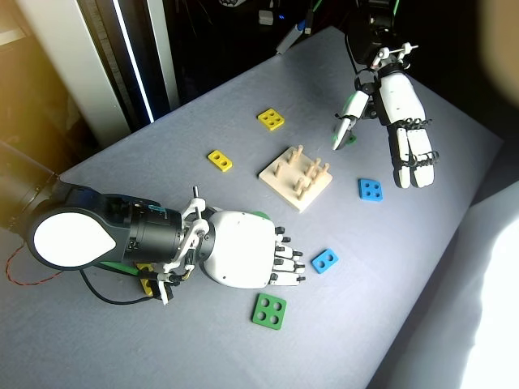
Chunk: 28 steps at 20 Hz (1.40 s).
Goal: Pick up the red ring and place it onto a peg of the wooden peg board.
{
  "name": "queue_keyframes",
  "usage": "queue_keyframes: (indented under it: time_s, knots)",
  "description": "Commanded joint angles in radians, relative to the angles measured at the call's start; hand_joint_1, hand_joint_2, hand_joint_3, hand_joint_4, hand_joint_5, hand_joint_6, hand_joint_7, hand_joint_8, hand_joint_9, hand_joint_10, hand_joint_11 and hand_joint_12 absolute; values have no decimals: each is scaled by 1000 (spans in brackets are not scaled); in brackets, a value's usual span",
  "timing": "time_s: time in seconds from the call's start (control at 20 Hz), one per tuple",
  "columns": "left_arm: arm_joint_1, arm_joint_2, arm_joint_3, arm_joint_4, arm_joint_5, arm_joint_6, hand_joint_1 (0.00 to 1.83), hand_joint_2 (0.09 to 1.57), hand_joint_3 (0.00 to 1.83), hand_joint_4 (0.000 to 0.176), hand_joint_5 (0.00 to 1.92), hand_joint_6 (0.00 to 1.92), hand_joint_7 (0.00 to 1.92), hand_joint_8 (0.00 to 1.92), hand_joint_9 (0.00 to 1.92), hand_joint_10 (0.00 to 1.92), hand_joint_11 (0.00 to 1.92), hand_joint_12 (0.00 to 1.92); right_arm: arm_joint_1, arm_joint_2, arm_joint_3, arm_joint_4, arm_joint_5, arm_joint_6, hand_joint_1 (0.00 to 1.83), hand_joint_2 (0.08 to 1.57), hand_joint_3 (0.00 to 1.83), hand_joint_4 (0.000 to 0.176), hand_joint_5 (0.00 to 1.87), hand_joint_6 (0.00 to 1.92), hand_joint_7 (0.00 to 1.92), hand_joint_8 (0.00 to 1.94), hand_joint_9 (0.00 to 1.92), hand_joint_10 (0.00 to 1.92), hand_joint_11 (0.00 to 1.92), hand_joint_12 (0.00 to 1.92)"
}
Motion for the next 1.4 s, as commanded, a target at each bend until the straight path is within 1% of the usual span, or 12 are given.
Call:
queue_keyframes:
  time_s: [0.0, 0.05, 0.15, 0.3, 0.45, 0.55, 0.6, 0.75, 0.95, 1.15, 1.2, 1.35]
  knots:
    - [-9, 6, 4, 1, -117, -6, 445, 1016, 1, 157, 69, 1, 18, 1, 0, 0, 0, 106, 9, -2, -1, 29, 74, 6, 983, 1062, 0, 0, 750, 38, 408, 4, 258, 9, 0, 947]
    - [-9, 6, 4, 1, -117, -6, 449, 1013, 0, 171, 70, 1, 15, 0, 0, 0, 0, 100, 9, -2, -1, 29, 75, 6, 996, 1060, 0, 0, 754, 39, 411, 5, 260, 10, 0, 949]
    - [-10, 6, 4, 1, -117, -6, 448, 1010, 0, 170, 72, 2, 16, 1, 0, 0, 0, 118, 10, -4, -1, 29, 77, 7, 978, 1062, 0, 0, 750, 37, 406, 2, 256, 7, 0, 955]
    - [-10, 6, 4, 1, -117, -6, 463, 1011, 0, 157, 79, 4, 24, 4, 6, 2, 0, 130, 10, -9, -1, 29, 81, 11, 939, 1057, 0, 0, 728, 28, 394, 2, 243, 3, 0, 937]
    - [-10, 6, 4, 1, -117, -6, 449, 1017, 1, 169, 74, 1, 18, 0, 4, 1, 0, 140, 11, -11, -1, 29, 82, 11, 949, 1047, 0, 0, 724, 25, 398, 2, 247, 4, 0, 986]
    - [-10, 6, 4, 1, -117, -6, 439, 1016, 0, 171, 65, 0, 10, 0, 0, 0, 0, 121, 11, -11, -1, 29, 82, 11, 941, 1047, 0, 0, 726, 25, 404, 3, 249, 4, 0, 1005]
    - [-11, 6, 4, 1, -117, -6, 438, 1014, 0, 164, 67, 1, 12, 1, 0, 0, 0, 123, 12, -12, -1, 29, 83, 11, 939, 1045, 0, 0, 729, 26, 408, 3, 257, 7, 0, 1037]
    - [-11, 5, 4, 1, -117, -6, 456, 1013, 0, 167, 63, 3, 5, 3, 0, 0, 0, 89, 13, -13, -1, 29, 84, 11, 916, 1055, 1, 0, 719, 22, 394, 4, 253, 4, 0, 1087]
    - [-12, 5, 4, 1, -117, -6, 441, 1007, 0, 171, 67, 2, 10, 2, 0, 0, 0, 135, 11, -13, 0, 29, 83, 11, 952, 1064, 4, 0, 746, 31, 413, 6, 265, 8, 0, 1037]
    - [-13, 5, 4, 1, -118, -6, 452, 1019, 2, 152, 71, 1, 20, 2, 1, 0, 0, 160, 12, -13, 0, 29, 83, 11, 952, 1068, 3, 0, 757, 33, 415, 3, 275, 11, 0, 1068]
    - [-13, 5, 4, 1, -118, -6, 434, 1012, 0, 161, 69, 0, 10, 0, 0, 0, 0, 130, 12, -13, 0, 29, 83, 11, 950, 1072, 2, 0, 755, 32, 416, 2, 270, 7, 0, 1039]
    - [-13, 5, 4, 1, -118, -6, 450, 1013, 0, 160, 70, 1, 8, 0, 0, 0, 0, 123, 11, -14, -1, 29, 83, 11, 975, 1067, 0, 0, 765, 35, 431, 5, 276, 9, 0, 979]
